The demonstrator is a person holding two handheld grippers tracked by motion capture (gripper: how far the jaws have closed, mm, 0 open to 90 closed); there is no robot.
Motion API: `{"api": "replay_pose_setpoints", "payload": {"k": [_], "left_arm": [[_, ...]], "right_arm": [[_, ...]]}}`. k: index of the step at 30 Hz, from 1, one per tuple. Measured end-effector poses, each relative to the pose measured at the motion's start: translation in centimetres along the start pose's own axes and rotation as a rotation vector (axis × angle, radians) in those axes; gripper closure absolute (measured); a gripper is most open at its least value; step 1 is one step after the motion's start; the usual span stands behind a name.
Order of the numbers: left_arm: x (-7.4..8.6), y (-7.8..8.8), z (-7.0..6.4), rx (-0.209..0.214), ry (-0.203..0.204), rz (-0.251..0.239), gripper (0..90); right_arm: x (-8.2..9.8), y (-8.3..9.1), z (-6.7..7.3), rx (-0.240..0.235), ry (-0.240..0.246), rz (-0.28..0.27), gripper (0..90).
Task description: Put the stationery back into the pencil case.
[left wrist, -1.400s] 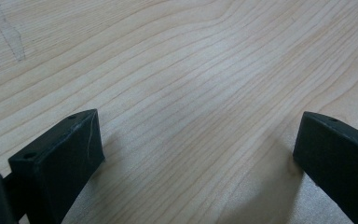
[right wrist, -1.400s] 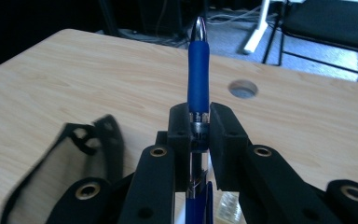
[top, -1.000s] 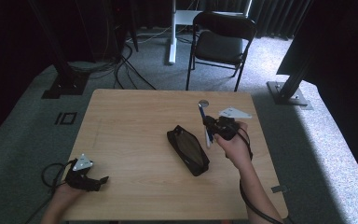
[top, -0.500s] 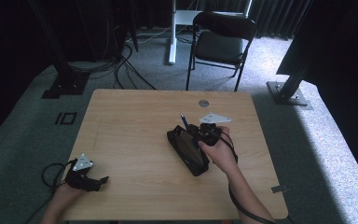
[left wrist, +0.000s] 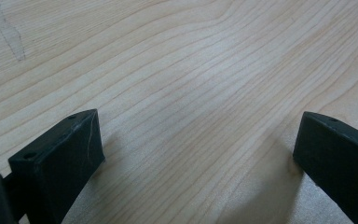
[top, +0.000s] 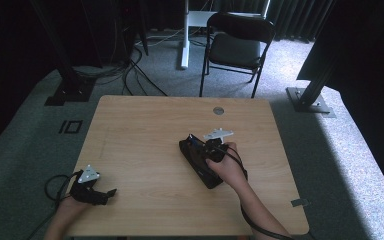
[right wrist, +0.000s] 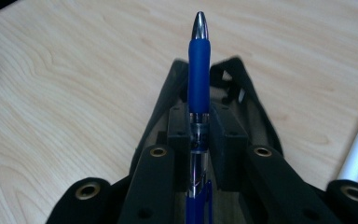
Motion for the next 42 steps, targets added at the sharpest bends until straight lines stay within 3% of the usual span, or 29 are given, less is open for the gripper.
{"api": "replay_pose_setpoints", "payload": {"k": [17, 31, 37, 42], "left_arm": [[0.0, 0.0, 0.0, 0.0, 0.0, 0.0, 1.6], [0.0, 0.0, 0.0, 0.0, 0.0, 0.0, 1.6], [0.0, 0.0, 0.0, 0.002, -0.002, 0.0, 1.6], [0.0, 0.0, 0.0, 0.002, -0.002, 0.0, 1.6]], "right_arm": [[2.0, -2.2, -0.2, 0.059, 0.025, 0.136, 79.3], [2.8, -3.8, 0.2, 0.038, 0.012, 0.228, 78.9], [2.6, -3.9, 0.1, 0.036, -0.008, 0.212, 73.9], [1.4, -2.4, 0.0, 0.012, -0.035, 0.133, 73.3]]}}
Point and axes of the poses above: each handheld gripper's, and its own axes: y roughly backward along the jaws, x roughly out of its underside, z roughly to its left, the point moved 8 cm from there along -y, roughly forward along the jaws, and after that the axes turned 6 degrees about -z, right-handed, at the moved point
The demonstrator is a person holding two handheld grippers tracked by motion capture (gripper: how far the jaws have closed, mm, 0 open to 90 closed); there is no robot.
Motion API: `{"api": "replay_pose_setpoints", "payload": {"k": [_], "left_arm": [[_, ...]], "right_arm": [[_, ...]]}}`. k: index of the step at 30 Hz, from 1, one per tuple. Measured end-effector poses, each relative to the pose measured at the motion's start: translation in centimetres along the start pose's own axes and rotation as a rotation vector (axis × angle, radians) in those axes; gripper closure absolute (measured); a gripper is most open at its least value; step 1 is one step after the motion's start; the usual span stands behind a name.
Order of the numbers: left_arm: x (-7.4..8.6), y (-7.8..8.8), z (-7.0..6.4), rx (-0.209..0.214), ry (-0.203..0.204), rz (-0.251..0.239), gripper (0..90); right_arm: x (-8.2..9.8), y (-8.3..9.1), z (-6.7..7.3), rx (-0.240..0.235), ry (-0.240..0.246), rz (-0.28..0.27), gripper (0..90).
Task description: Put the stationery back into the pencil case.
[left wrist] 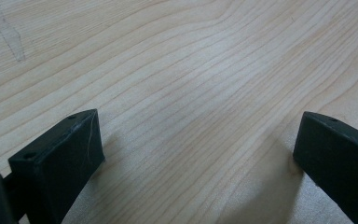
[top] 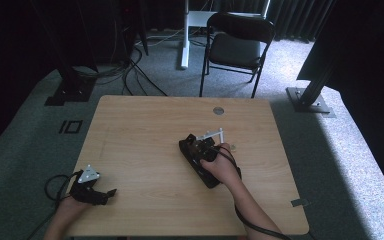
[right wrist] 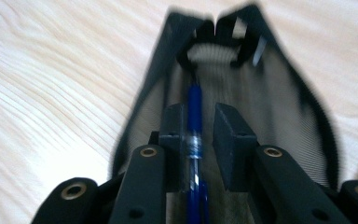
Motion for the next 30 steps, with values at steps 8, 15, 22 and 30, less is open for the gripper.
{"api": "replay_pose_setpoints", "payload": {"k": [8, 15, 22, 30], "left_arm": [[0.0, 0.0, 0.0, 0.0, 0.0, 0.0, 1.6], [0.0, 0.0, 0.0, 0.0, 0.0, 0.0, 1.6], [0.0, 0.0, 0.0, 0.0, -0.001, 0.001, 1.6], [0.0, 0.0, 0.0, 0.0, 0.0, 0.0, 1.6]], "right_arm": [[-2.8, 4.6, -2.2, 0.024, -0.026, -0.172, 69.6], [-1.8, 5.6, -7.5, 0.142, -0.081, -0.175, 67.6], [0.8, 4.3, -11.2, 0.226, -0.148, -0.132, 65.7], [3.1, 2.0, -13.4, 0.268, -0.212, -0.109, 62.2]]}}
Point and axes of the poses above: each handheld gripper's, and its own axes: y roughly backward along the jaws, x roughly out of its underside, z roughly to its left, the point moved 8 cm from there along -y, roughly forward along the jaws, and after that the axes turned 6 degrees about -z, right-handed, at the moved point
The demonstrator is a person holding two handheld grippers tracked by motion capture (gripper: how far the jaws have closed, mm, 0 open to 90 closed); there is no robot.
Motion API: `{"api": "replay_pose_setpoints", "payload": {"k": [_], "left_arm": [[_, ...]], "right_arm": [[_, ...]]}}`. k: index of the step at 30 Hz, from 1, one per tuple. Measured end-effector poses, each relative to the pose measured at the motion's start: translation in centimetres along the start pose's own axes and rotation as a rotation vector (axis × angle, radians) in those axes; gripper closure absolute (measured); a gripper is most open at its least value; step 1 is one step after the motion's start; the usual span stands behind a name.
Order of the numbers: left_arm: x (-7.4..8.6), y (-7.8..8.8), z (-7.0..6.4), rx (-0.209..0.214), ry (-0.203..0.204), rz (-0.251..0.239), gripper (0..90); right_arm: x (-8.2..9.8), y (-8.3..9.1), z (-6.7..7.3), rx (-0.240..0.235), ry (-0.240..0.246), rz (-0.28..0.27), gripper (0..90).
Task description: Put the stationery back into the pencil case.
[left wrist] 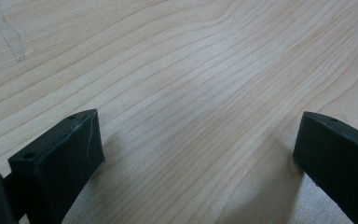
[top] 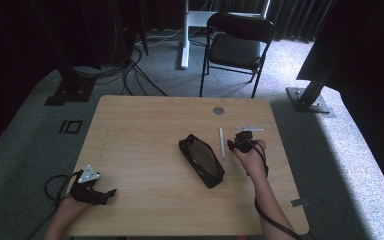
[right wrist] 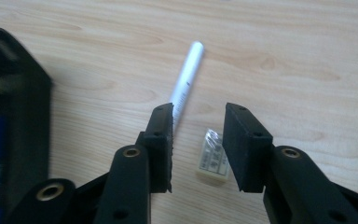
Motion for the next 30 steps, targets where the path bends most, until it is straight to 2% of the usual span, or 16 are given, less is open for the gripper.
{"api": "replay_pose_setpoints", "payload": {"k": [4, 12, 17, 23, 30], "left_arm": [[0.0, 0.0, 0.0, 0.0, 0.0, 0.0, 1.6], [0.0, 0.0, 0.0, 0.0, 0.0, 0.0, 1.6], [0.0, 0.0, 0.0, 0.0, 0.0, 0.0, 1.6], [0.0, 0.0, 0.0, 0.0, 0.001, 0.0, 1.6], [0.0, 0.0, 0.0, 0.0, 0.0, 0.0, 1.6]], "right_arm": [[1.0, -0.9, -0.6, 0.023, -0.008, 0.032, 61.3], [2.1, -1.7, -1.1, 0.035, -0.017, 0.077, 61.4], [2.5, -2.1, -1.2, 0.046, -0.011, 0.093, 66.0], [2.3, -1.8, -1.1, 0.04, -0.007, 0.098, 68.1], [0.7, -0.2, -0.6, 0.016, 0.002, 0.068, 68.2]]}}
Point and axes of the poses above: each handheld gripper's, and its own axes: y roughly backward along the jaws, x roughly out of its underside, z roughly to its left, the point moved 8 cm from there along -y, roughly forward along the jaws, and after that the axes turned 6 degrees about -z, right-handed, at the moved point
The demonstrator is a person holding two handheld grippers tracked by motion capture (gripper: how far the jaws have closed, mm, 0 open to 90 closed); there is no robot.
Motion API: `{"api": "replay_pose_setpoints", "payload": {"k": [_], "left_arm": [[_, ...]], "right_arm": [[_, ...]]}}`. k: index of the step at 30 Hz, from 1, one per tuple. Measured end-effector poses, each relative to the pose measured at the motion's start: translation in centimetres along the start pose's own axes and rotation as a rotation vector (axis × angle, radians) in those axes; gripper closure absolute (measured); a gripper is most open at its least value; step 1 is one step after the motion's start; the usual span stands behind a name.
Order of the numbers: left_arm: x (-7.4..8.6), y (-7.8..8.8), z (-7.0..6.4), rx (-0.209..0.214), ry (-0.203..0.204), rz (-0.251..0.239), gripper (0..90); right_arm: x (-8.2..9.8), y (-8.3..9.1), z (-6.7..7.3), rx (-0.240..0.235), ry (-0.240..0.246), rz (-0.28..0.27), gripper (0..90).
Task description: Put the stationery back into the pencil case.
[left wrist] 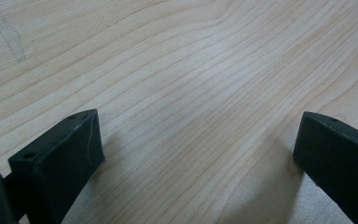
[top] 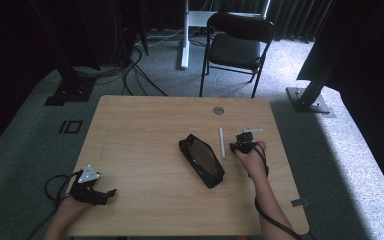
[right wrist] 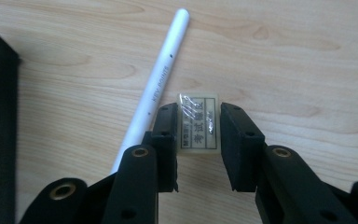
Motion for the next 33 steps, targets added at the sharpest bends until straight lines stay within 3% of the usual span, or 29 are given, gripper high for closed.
{"api": "replay_pose_setpoints", "payload": {"k": [7, 19, 26, 33], "left_arm": [[0.0, 0.0, 0.0, 0.0, 0.0, 0.0, 1.6], [0.0, 0.0, 0.0, 0.0, 0.0, 0.0, 1.6], [0.0, 0.0, 0.0, 0.0, 0.0, 0.0, 1.6], [0.0, 0.0, 0.0, 0.0, 0.001, 0.0, 1.6]], "right_arm": [[-2.0, 2.1, 1.8, -0.056, 0.031, -0.058, 68.2], [-4.8, 5.1, 7.2, -0.191, 0.11, -0.125, 68.2], [-4.8, 5.7, 10.4, -0.263, 0.148, -0.116, 68.2], [-3.7, 4.9, 12.9, -0.293, 0.189, -0.073, 68.2]]}}
Point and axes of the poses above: each handheld gripper's, and its own axes: y roughly backward along the jaws, x roughly out of its underside, z roughly to its left, the point moved 8 cm from there along -y, roughly forward along the jaws, and after that the axes turned 6 degrees about -z, right-handed, at the moved point
